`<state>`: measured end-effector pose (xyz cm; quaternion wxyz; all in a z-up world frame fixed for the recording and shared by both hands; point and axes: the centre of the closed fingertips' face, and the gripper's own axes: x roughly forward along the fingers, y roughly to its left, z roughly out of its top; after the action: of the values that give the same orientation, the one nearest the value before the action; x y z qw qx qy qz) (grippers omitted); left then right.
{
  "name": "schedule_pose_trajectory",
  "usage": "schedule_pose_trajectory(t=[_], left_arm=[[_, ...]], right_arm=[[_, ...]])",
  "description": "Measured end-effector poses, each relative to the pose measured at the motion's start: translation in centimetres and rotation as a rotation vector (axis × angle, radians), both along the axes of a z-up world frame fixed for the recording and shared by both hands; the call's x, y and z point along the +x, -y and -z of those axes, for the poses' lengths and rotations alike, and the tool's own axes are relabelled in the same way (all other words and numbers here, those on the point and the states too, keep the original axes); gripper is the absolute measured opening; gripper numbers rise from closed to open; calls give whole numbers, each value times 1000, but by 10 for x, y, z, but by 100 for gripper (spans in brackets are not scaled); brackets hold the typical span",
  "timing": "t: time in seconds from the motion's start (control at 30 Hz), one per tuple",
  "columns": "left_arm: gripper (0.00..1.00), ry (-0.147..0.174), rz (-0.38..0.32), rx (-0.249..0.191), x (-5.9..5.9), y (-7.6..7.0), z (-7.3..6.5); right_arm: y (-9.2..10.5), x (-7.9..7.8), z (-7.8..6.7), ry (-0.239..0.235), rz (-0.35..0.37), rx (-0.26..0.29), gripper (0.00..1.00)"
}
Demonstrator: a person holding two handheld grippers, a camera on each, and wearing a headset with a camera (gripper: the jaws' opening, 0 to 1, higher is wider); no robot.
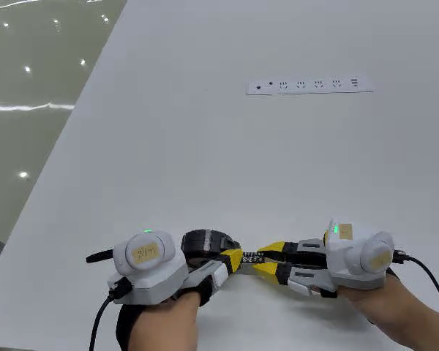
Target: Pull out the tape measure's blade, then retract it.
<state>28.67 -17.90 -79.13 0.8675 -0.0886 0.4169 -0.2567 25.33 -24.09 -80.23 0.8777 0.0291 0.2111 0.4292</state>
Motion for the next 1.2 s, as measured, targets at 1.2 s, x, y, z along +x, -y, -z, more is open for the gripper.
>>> schedule_pose_trajectory(t=[1.2], left_arm=[[59,37,43,41,-1,2,2]], right_arm=[[-17,3,10,-2,-47,-58,13]])
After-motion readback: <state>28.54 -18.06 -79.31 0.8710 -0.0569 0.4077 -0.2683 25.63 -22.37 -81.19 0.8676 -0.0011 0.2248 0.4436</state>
